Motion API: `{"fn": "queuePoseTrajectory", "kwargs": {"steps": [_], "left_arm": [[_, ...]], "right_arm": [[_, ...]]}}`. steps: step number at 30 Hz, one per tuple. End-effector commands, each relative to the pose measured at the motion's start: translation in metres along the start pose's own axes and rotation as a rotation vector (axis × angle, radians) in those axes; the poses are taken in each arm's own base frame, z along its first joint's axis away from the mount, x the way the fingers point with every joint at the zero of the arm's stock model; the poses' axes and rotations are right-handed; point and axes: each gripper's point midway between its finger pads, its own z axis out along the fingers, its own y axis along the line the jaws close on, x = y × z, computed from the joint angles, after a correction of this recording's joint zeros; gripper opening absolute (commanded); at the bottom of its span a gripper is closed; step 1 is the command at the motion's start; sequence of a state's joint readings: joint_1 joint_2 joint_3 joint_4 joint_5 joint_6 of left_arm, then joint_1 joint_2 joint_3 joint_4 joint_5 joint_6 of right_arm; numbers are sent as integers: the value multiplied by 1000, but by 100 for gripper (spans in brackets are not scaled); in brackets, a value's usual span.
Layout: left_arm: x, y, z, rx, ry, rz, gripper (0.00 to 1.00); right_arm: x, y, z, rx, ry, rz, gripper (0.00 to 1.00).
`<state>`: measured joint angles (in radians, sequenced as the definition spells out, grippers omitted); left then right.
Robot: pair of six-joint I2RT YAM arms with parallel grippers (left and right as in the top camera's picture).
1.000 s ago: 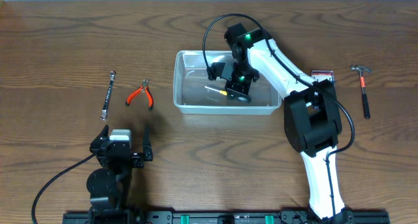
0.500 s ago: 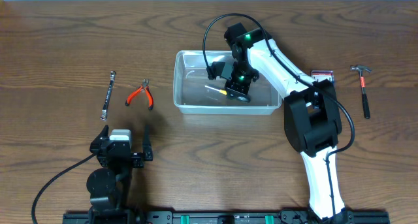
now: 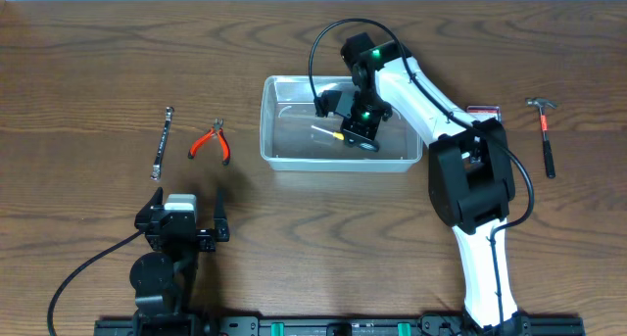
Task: Pack container
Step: 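Lower the screwdriver into the container and open the right gripper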
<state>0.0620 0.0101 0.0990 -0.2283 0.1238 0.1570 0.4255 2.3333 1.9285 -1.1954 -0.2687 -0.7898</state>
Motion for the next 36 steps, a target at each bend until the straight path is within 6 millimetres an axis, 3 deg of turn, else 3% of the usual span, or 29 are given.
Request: {"fn": "queuePoseTrajectory", "kwargs": {"steps": [1, 18, 27, 29, 32, 36], "left_arm": [[13, 1, 3, -9, 28, -4, 98], [13, 1, 3, -9, 28, -4, 98], [13, 1, 3, -9, 28, -4, 98], [13, 1, 3, -9, 28, -4, 98], [13, 1, 3, -9, 28, -4, 98], [13, 1, 3, -9, 28, -4, 98]], "right_arm": [[6, -2, 10, -21, 14, 27, 2], [8, -3, 18, -31, 24, 38, 3], [8, -3, 18, -30, 24, 53, 29], [8, -3, 18, -30, 24, 53, 43], [8, -3, 18, -31, 24, 53, 52], [8, -3, 17, -29, 23, 67, 59]]}}
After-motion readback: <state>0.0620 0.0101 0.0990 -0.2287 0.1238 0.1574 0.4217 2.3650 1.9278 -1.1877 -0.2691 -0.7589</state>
